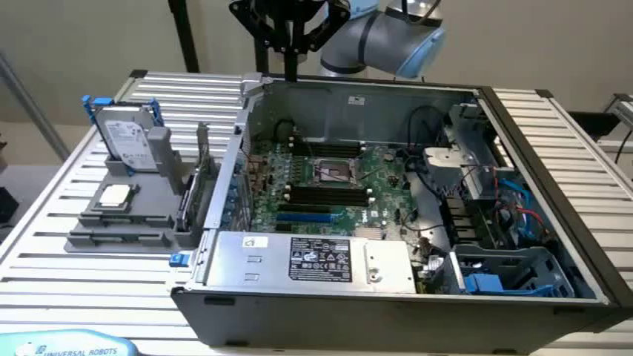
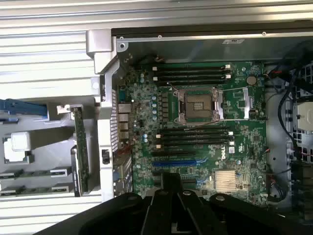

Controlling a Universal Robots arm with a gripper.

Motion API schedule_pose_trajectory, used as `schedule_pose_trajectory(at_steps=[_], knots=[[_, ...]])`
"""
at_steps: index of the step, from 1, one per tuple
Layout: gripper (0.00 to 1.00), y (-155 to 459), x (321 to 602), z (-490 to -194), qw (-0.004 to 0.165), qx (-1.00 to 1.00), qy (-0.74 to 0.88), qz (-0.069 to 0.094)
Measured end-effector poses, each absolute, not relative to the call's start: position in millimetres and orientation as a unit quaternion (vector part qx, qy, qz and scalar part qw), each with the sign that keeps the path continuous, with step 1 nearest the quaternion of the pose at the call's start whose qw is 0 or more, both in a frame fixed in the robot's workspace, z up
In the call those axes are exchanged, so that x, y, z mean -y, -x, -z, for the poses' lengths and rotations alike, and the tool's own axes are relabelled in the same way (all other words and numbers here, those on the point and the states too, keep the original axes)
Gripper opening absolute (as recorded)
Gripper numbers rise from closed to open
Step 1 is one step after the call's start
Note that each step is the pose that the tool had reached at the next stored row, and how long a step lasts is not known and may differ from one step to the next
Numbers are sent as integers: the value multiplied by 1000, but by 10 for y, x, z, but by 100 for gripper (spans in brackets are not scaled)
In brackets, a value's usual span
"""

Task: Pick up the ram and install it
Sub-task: 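Reach for the ram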

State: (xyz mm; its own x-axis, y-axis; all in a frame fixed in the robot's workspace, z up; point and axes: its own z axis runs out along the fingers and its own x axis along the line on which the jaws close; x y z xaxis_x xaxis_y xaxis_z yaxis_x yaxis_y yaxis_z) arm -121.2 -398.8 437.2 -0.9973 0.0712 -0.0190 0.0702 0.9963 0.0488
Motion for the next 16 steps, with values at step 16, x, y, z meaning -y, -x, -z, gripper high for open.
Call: schedule_pose_trajectory(at_steps=[16], knots=[[11,1265,4022,-4369,10,-999,-35,-24]])
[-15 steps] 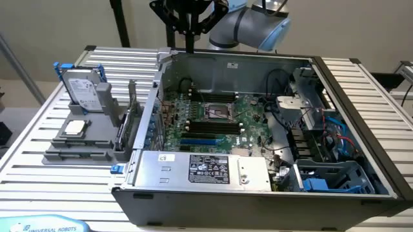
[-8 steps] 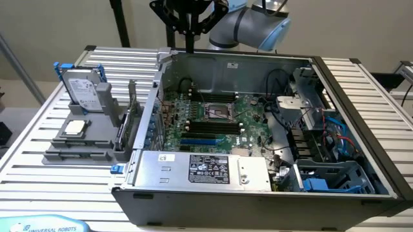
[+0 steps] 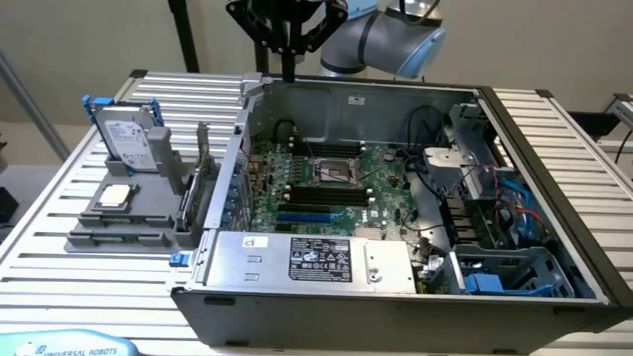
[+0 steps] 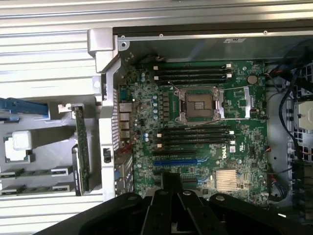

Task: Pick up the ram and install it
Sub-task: 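Reach for the ram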

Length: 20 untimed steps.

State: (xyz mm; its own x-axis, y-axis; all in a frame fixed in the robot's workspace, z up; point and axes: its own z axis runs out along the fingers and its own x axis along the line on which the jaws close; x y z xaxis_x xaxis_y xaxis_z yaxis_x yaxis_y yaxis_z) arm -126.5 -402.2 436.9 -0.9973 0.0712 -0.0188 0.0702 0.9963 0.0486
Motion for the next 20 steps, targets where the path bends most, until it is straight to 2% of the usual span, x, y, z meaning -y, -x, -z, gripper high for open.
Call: schedule_pose_trajectory(at_steps=[20], knots=[[11,2154,4235,-4183,10,-999,-35,-24]])
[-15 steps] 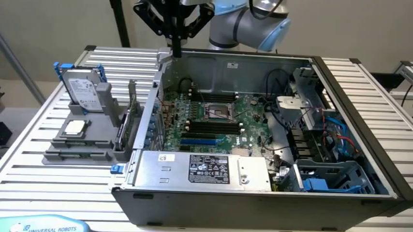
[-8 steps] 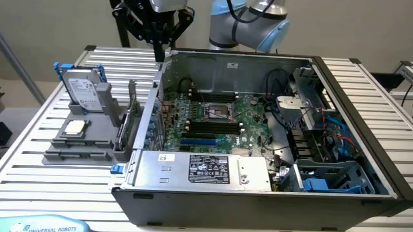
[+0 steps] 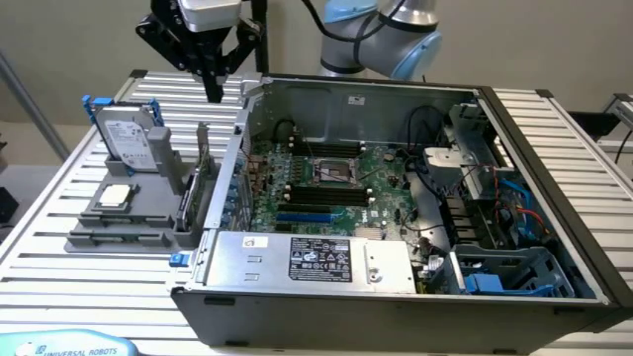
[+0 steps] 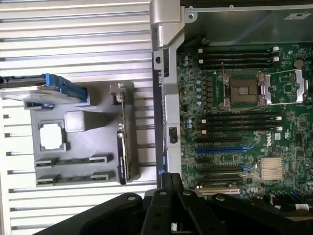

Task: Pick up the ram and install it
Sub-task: 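Reach for the ram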

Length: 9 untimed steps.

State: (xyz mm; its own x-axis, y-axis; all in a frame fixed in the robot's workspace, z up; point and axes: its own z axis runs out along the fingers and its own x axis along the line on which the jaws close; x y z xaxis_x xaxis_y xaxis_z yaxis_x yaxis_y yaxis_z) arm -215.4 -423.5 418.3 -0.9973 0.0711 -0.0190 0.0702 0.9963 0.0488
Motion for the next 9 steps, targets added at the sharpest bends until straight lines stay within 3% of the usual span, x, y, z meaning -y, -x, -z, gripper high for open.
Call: schedule_pose_trajectory(at_steps=[9], knots=[[11,2566,4285,-4103,10,-999,-35,-24]])
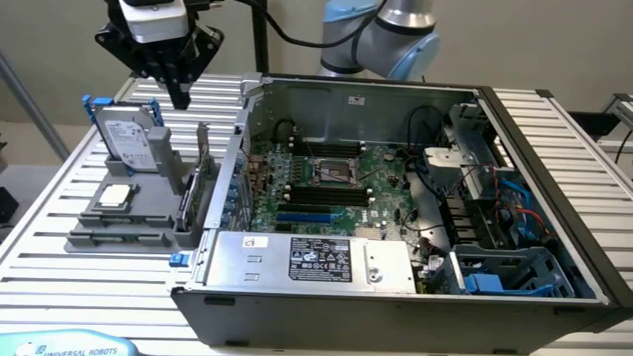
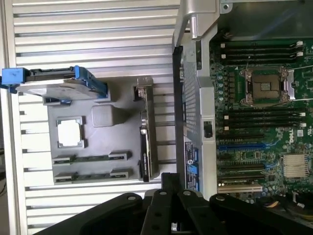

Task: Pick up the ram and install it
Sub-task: 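Reach for the ram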

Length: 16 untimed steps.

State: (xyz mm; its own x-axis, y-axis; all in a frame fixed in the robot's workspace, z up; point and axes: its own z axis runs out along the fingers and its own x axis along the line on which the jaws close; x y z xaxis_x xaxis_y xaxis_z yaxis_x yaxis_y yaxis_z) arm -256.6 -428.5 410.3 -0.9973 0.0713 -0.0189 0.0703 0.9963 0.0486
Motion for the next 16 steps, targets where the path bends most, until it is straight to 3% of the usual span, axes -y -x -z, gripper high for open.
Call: schedule_pose_trajectory(at_steps=[16], knots=[[11,3290,4372,-3940,10,-999,-35,-24]])
